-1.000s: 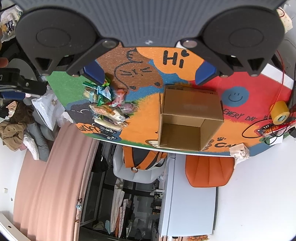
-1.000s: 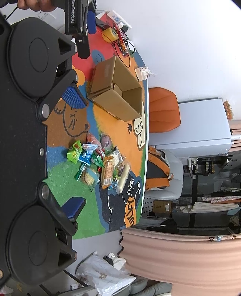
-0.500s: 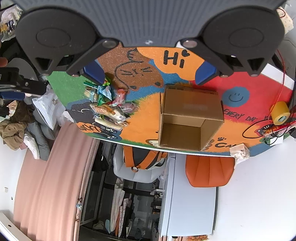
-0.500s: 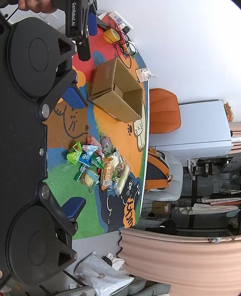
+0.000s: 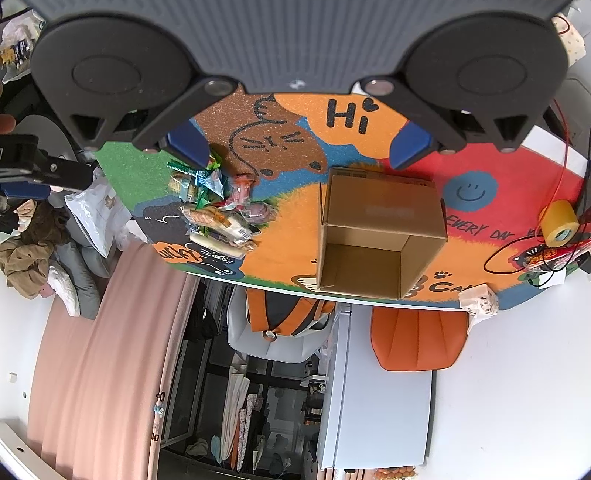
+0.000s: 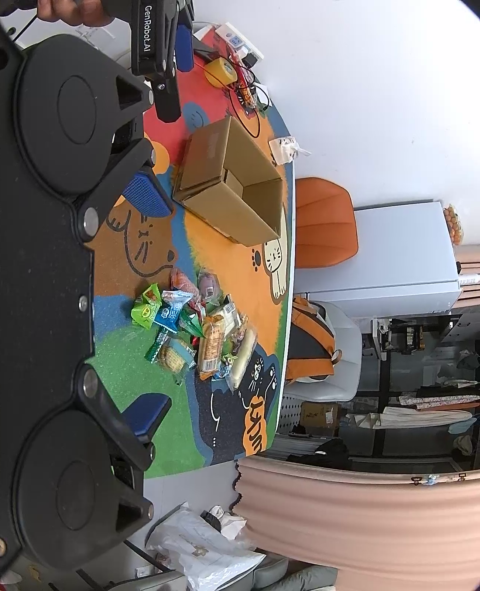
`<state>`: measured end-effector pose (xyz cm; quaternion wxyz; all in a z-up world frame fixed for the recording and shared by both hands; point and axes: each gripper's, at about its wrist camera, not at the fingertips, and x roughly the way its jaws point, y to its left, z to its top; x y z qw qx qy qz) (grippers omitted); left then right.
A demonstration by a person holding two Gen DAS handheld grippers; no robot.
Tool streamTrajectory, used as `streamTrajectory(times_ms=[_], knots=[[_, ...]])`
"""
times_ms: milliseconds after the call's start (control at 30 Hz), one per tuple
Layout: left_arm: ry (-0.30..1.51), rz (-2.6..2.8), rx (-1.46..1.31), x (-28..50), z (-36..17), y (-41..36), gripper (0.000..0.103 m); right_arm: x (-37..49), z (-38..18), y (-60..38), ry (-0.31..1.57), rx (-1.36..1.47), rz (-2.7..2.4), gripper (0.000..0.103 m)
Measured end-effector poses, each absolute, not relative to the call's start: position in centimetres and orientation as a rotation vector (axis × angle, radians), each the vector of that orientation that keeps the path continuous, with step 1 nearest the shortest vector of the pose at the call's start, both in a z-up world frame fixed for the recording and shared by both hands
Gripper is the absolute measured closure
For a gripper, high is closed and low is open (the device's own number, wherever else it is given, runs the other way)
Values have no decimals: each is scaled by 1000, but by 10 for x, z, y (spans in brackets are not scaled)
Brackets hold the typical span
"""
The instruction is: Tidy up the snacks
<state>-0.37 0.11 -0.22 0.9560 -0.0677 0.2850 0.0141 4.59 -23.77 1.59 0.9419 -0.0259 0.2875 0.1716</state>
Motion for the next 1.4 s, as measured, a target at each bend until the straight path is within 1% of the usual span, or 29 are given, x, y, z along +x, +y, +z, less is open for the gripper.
streamTrajectory(times_ms=[467, 700, 1033, 1267, 1400], knots=[[580, 31, -137, -3, -2, 2, 0, 44, 13, -238, 585, -47, 364, 0], [597, 21, -130, 2, -14, -1, 0, 46, 7, -237, 592, -19, 438, 0], [601, 36, -127, 20, -41, -6, 0, 65, -19, -241, 638, 31, 445, 0], [589, 27, -179, 34, -56, -4, 1, 78, -40, -247, 663, 79, 453, 0], [579, 12, -190, 42, -63, -7, 2, 86, -49, -250, 663, 89, 433, 3]])
